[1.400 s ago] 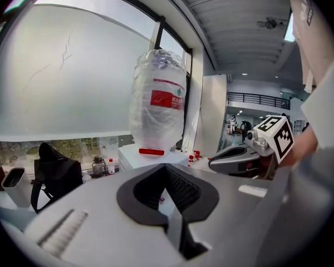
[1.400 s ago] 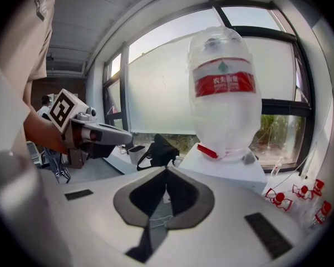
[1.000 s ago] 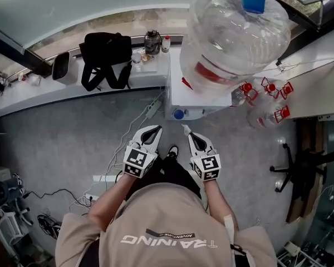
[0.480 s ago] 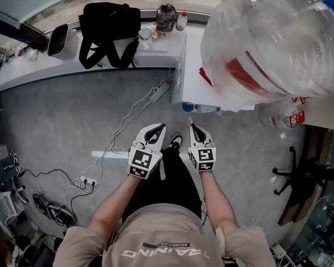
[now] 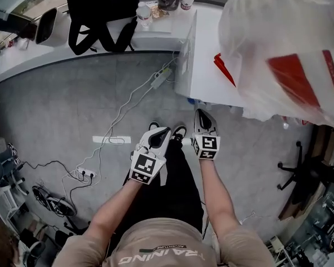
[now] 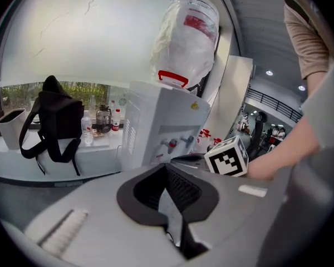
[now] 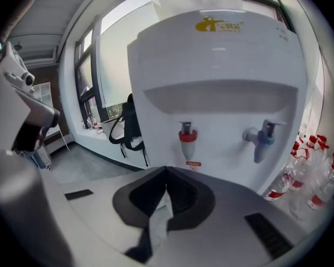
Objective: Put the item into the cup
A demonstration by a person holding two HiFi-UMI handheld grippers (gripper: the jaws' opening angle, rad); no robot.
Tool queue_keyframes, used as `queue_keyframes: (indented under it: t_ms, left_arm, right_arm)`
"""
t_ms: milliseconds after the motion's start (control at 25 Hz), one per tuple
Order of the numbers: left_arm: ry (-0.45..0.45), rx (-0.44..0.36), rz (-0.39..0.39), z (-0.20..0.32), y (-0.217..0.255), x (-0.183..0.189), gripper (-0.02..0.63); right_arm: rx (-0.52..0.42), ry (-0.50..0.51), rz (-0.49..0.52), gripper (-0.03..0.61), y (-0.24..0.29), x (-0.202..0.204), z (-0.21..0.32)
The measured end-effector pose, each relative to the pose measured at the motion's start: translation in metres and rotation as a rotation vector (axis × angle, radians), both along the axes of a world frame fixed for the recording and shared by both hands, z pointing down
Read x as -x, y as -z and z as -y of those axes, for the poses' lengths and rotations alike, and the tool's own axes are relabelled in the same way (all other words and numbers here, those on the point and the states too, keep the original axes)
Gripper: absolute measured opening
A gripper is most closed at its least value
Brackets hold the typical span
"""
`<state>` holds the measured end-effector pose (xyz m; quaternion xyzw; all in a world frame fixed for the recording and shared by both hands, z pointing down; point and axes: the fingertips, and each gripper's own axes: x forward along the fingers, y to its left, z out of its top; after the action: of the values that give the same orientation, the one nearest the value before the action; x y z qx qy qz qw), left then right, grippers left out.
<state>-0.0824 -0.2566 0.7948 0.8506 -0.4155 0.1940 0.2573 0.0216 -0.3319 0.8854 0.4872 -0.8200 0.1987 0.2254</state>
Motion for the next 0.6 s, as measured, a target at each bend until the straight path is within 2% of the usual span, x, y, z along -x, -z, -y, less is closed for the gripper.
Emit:
queue_keyframes:
  t_ms: [320, 600]
  left_arm:
    - [-0.014, 0.040, -0.006, -0.009, -0.029, 0.003, 0.008]
    - [-0.012, 0.032, -0.012, -0.007, -0.030, 0.007, 0.008]
  right_arm:
    - [0.000, -0.028, -0.023, 0.011, -0.031, -0.001, 0.029]
    - [0.030, -0.027, -0.053, 0.011, -0.046, -0.001, 0.033]
